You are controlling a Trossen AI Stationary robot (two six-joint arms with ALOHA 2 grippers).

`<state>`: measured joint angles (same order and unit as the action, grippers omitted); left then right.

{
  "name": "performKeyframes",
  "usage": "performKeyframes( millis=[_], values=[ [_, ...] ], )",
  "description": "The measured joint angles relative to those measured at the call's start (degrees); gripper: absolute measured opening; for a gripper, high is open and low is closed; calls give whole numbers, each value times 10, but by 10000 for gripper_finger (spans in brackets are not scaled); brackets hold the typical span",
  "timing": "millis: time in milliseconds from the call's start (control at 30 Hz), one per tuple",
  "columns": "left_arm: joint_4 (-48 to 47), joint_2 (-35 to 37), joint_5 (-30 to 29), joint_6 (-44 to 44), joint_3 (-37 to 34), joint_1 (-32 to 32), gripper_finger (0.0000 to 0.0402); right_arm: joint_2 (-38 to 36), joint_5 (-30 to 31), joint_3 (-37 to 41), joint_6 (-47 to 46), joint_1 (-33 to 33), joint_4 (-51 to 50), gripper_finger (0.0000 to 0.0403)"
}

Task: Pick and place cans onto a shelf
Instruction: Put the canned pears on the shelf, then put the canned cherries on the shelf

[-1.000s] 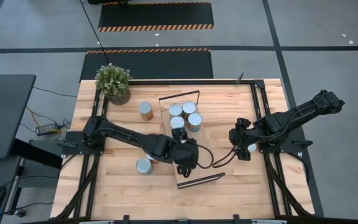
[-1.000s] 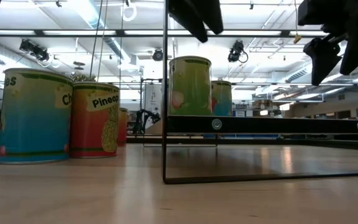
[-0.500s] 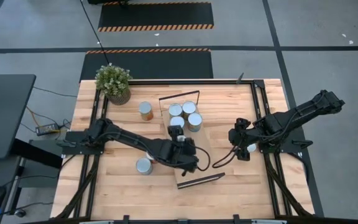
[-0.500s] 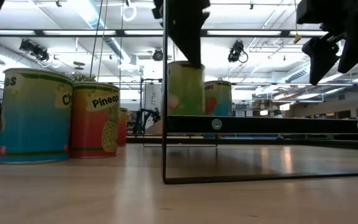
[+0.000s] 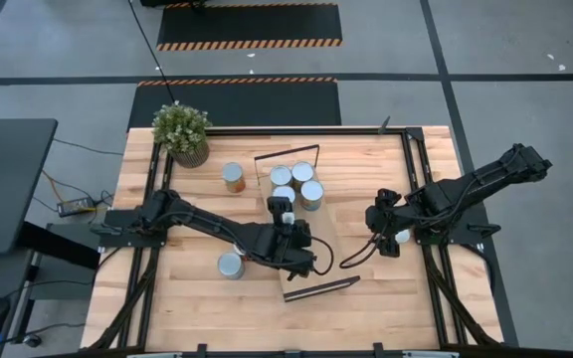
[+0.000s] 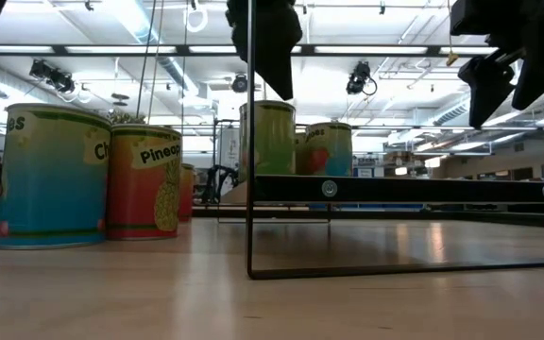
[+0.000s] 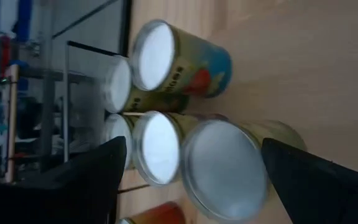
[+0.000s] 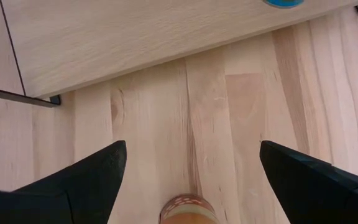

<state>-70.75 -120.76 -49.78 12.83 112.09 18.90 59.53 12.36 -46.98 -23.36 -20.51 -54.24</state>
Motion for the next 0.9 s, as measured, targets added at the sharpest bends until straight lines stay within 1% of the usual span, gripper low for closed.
performKeyframes(
  millis=[100, 200, 267, 400, 467, 567, 633, 733, 833, 900],
  values=[
    [-14, 6, 27, -13, 1, 6, 378, 0, -1, 0, 0, 0, 0, 377],
    [-42, 7, 52, 20, 0, 15, 378, 0, -1, 0, 5, 0, 2, 377],
    [-64, 8, 97, 35, 0, 20, 378, 0, -1, 0, 5, 0, 3, 377],
    [-138, 9, 173, 116, 0, 34, 378, 0, 0, 0, 4, 0, 6, 377],
    [-188, 12, 197, 159, 0, 44, 378, 0, 0, 0, 4, 0, 7, 377],
    [-190, 21, 222, 183, 0, 65, 378, 0, 0, 0, 4, 0, 10, 377],
    [-193, 35, 222, 189, -1, 80, 378, 0, 0, 0, 4, 0, 14, 377],
    [-190, 67, 198, 214, -15, 95, 378, 0, -1, 0, 4, -1, 17, 377],
    [-184, 109, 181, 252, -65, 93, 378, 2, -1, 0, 6, -5, 23, 377],
    [-168, 143, 187, 275, -117, 86, 378, 4, -1, 0, 6, -8, 26, 377]
  ],
)
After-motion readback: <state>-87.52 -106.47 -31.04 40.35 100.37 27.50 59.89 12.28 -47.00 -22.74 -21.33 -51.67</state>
